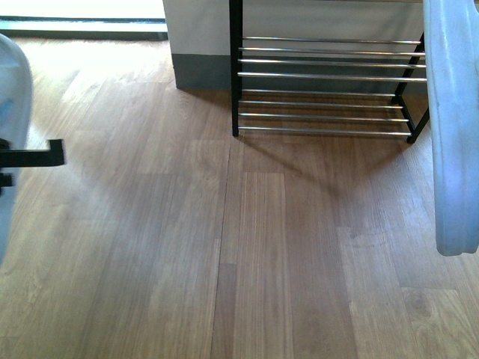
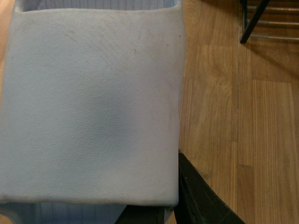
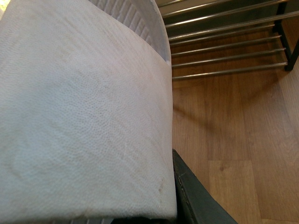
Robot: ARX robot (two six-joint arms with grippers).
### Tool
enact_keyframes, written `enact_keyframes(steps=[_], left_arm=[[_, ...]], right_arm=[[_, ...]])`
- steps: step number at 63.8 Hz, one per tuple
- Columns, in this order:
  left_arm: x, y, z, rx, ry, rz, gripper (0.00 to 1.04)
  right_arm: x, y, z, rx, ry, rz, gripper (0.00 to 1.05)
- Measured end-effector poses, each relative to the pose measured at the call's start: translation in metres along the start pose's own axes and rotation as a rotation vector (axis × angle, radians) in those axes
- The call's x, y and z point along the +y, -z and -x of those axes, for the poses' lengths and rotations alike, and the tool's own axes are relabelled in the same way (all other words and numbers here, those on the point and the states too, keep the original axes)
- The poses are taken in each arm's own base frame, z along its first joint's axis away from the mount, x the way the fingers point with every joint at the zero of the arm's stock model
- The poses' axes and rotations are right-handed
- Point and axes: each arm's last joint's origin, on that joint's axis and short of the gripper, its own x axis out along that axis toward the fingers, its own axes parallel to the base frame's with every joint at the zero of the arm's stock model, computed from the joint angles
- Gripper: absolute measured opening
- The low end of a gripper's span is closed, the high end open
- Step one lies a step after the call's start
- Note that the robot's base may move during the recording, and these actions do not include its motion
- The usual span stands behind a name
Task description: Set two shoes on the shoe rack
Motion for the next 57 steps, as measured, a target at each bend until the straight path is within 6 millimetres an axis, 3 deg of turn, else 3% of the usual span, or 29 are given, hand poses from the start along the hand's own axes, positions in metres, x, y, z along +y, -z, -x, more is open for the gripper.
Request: enact_keyframes(steps=[16, 21, 29, 57], left_arm=[[0.008, -0.018, 0.086, -0.155, -0.040, -0.021, 0.02], [0.010, -0.018, 0.104, -0.195, -0.053, -0.019, 0.02], [0.012, -0.019, 0.112, -0.231, -0.047, -0.005, 0.02], [0.012, -0.016, 0.111, -0.219, -0.047, -0.013, 0.02]], right_arm=[[0.000, 0.000, 0.000, 0.000, 0.000, 0.000, 0.02], [0.000, 0.000, 0.000, 0.000, 0.000, 0.000, 0.02], [0.000, 0.000, 0.000, 0.000, 0.000, 0.000, 0.02], [0.000, 0.000, 0.000, 0.000, 0.000, 0.000, 0.02]])
